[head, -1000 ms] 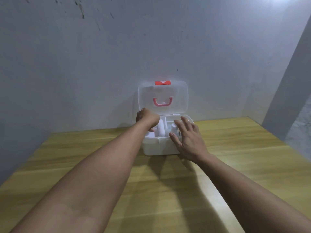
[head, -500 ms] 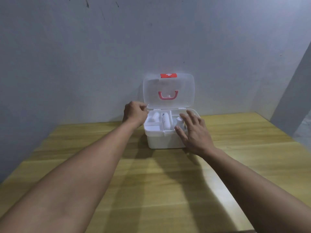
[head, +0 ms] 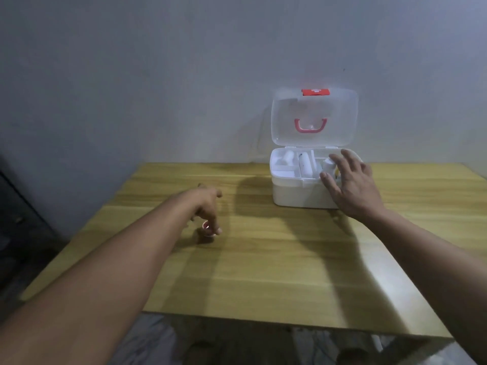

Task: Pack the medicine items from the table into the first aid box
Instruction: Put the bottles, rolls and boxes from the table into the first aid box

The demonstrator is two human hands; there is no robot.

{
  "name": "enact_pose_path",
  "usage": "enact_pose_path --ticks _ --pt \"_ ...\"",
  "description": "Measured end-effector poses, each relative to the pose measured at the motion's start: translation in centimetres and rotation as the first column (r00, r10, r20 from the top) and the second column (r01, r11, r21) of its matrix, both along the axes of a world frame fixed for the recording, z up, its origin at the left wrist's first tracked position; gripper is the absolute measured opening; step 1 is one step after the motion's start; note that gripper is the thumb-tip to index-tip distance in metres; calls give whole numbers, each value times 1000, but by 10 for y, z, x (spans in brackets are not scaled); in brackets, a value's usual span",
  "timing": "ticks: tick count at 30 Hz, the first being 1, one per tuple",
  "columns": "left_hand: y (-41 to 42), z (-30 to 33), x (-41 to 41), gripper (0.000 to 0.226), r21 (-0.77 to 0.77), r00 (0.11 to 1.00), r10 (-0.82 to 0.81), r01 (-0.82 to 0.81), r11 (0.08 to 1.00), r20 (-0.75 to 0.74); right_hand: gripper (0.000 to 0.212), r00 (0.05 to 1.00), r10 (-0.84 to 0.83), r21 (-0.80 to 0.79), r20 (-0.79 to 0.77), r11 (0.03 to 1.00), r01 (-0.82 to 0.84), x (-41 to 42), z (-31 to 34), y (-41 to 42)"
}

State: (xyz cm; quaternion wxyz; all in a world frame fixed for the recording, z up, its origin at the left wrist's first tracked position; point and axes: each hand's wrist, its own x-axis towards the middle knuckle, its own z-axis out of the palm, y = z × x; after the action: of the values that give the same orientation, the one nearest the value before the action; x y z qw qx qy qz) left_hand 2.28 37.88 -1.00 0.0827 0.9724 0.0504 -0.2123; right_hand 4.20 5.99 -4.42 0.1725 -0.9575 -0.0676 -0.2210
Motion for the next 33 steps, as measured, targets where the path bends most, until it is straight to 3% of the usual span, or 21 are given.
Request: enact_pose_path --ticks 3,8,10,14,16,23,29,33 --pt "7 -11 -1 126 -64 996 -23 28 998 81 71 1000 12 10 2 1000 -12 -1 2 1" --pt "18 -8 -14 112 34 995 -11 7 999 103 57 1000 12 6 0 1000 -12 -2 2 2" --pt "21 -10 -18 96 -58 993 14 -7 998 116 53 1000 10 3 12 1000 -10 -1 1 2" --pt "14 -19 -23 43 -191 963 51 1 982 263 56 1000 12 9 -6 1000 -11 -1 1 2" --pt "8 -22 -22 31 -226 954 62 6 974 292 55 1000 13 15 -4 1000 -13 -2 2 2" --pt "-9 -20 -15 30 -281 926 79 30 959 370 54 1000 5 34 -16 999 -5 -4 2 2" --pt "-40 30 5 32 -393 858 27 207 896 513 54 1000 4 20 -12 1000 -3 -2 2 1" --pt "-72 58 18 32 -419 849 -45 305 855 527 55 1000 -2 18 -21 1000 3 -2 2 1"
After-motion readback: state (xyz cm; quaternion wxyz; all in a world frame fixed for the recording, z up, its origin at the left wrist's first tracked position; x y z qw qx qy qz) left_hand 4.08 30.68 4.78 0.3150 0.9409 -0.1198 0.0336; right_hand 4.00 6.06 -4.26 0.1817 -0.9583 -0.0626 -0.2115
